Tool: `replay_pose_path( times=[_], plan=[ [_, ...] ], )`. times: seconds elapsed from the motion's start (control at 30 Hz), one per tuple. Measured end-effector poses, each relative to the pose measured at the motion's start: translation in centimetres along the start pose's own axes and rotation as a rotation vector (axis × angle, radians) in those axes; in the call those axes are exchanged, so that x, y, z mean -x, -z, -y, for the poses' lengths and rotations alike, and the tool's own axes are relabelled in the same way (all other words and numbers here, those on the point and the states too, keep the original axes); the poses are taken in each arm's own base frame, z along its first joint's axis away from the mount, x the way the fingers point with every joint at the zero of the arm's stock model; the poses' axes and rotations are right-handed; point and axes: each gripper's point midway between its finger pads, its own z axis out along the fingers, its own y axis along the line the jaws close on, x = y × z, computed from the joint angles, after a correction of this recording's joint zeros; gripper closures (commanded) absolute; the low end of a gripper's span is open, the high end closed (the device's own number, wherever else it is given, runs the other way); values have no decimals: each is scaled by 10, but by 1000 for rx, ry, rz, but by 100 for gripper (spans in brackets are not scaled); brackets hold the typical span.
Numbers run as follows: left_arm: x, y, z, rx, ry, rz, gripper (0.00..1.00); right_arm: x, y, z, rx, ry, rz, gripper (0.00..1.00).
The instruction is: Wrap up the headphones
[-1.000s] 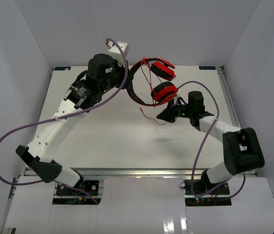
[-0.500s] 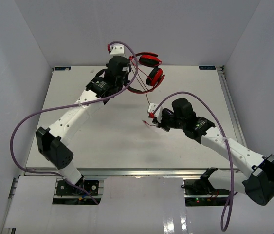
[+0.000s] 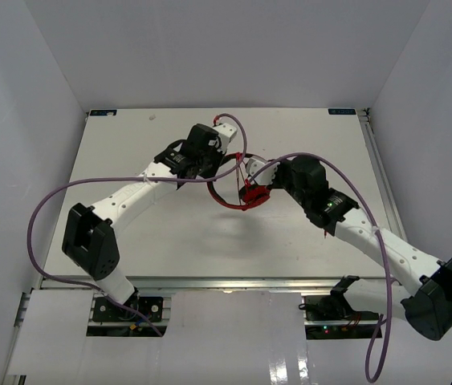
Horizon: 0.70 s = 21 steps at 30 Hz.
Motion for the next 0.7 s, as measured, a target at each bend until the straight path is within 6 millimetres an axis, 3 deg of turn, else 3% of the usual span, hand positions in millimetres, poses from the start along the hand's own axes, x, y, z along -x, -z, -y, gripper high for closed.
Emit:
replay_pose_path(
  times=[0.27,0.5,0.57,0.7],
  plan=[
    [0,43,53,-377,-176,88,100,-20,-24,6,50,-159,67,68],
    [-13,56,78,-557,-268,94,100,-10,-27,11,180,-353,257,76],
    [-13,59,83,-587,-267,97,100,-1,-27,-2,264,-400,318,81],
    [-10,65,89,-626,-243,104,100,24,-16,-41,483,-512,458,78]
  ],
)
